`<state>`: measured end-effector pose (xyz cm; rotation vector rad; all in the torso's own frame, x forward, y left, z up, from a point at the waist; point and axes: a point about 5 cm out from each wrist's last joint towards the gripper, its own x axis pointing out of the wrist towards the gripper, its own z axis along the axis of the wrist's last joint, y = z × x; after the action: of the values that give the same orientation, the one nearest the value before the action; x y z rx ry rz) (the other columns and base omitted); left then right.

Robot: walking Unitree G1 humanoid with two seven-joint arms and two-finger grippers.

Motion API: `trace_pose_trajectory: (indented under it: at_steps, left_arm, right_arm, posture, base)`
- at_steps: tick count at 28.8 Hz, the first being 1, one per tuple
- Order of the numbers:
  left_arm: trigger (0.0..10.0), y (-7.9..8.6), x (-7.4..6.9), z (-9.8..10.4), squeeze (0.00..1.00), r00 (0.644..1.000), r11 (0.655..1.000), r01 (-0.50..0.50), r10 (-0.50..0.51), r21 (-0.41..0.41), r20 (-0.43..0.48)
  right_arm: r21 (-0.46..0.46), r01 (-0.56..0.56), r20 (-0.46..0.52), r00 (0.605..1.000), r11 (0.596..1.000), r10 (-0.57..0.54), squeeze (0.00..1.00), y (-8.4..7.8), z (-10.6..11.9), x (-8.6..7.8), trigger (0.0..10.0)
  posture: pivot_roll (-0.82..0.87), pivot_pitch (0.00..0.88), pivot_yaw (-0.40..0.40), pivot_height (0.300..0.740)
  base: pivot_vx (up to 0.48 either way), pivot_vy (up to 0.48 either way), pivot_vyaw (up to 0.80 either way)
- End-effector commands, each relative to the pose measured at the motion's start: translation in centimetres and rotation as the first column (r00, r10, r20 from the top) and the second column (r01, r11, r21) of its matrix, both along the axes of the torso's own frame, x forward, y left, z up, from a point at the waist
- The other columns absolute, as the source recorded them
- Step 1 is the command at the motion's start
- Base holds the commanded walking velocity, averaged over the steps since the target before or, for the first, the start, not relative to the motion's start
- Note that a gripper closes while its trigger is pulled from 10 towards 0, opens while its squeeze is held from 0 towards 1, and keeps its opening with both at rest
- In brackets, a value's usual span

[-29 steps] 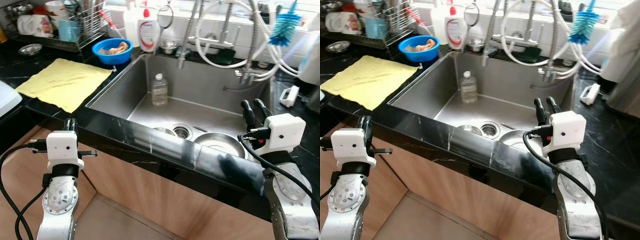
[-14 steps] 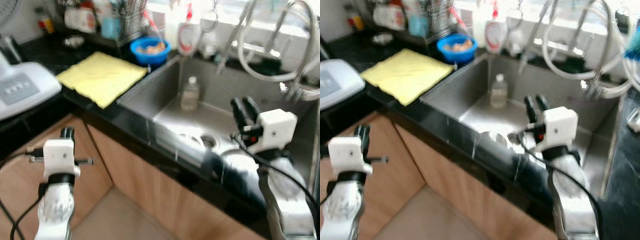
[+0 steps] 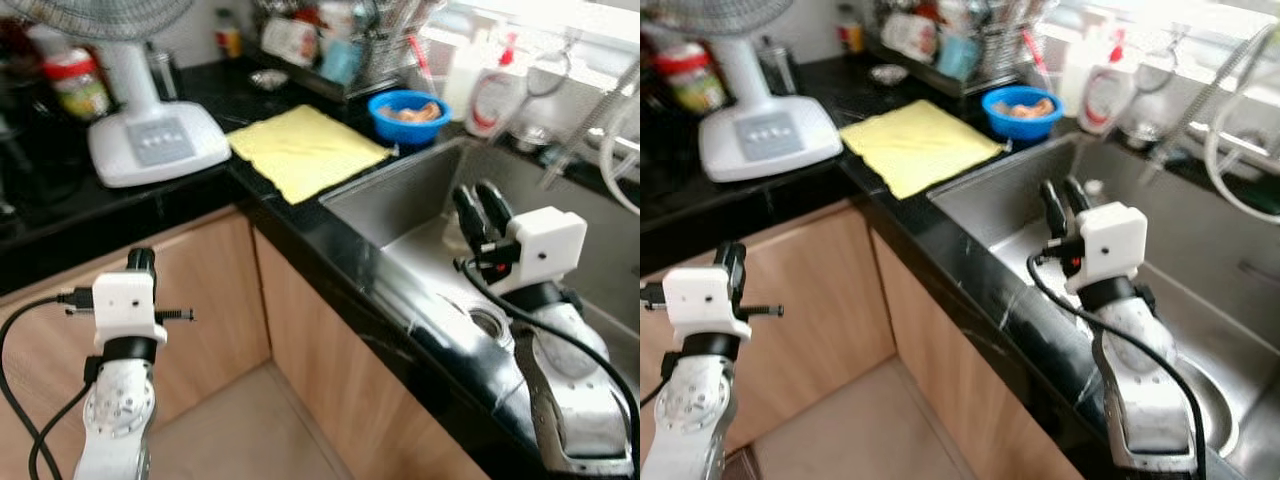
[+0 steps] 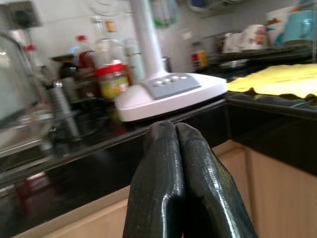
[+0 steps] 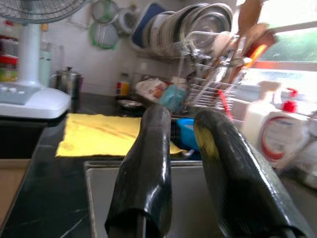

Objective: Kitchen organization

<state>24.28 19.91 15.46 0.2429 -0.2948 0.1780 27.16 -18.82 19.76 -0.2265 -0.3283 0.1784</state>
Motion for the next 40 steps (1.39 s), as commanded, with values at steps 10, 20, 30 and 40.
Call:
trace_pose_trajectory:
  at_steps: [10,20,30,40]
  left_arm:
    - [10.0,-0.19,0.34,0.36,0.00,1.000,1.000,0.011,-0.011,0.019,0.008]
    - [10.0,-0.51,0.34,0.28,0.00,0.999,0.999,0.035,-0.035,0.026,0.001]
    - [10.0,-0.61,0.27,0.19,0.00,0.999,0.999,0.036,-0.036,0.020,0.002]
    - [10.0,-0.42,0.16,-0.07,0.00,1.000,1.000,0.019,-0.019,0.011,-0.007]
  right_arm:
    - [0.002,-0.021,0.019,1.000,1.000,0.021,0.00,0.25,0.72,-0.01,10.0]
    - [-0.001,-0.019,0.015,1.000,1.000,0.019,0.00,0.33,0.54,-0.11,10.0]
    - [-0.002,-0.027,0.017,0.999,1.000,0.027,0.00,0.37,0.60,-0.07,10.0]
    - [0.017,-0.012,0.013,1.000,1.000,0.011,0.00,0.38,0.50,0.13,10.0]
  posture:
    - [-0.21,0.041,-0.004,0.731]
    - [-0.21,0.036,0.003,0.731]
    - [-0.21,0.023,0.001,0.731]
    - [-0.21,0.015,-0.002,0.731]
  base:
    - [0.000,0.000,0.80]
    - [0.000,0.000,0.80]
    - [0.000,0.000,0.80]
    - [0.000,0.000,0.63]
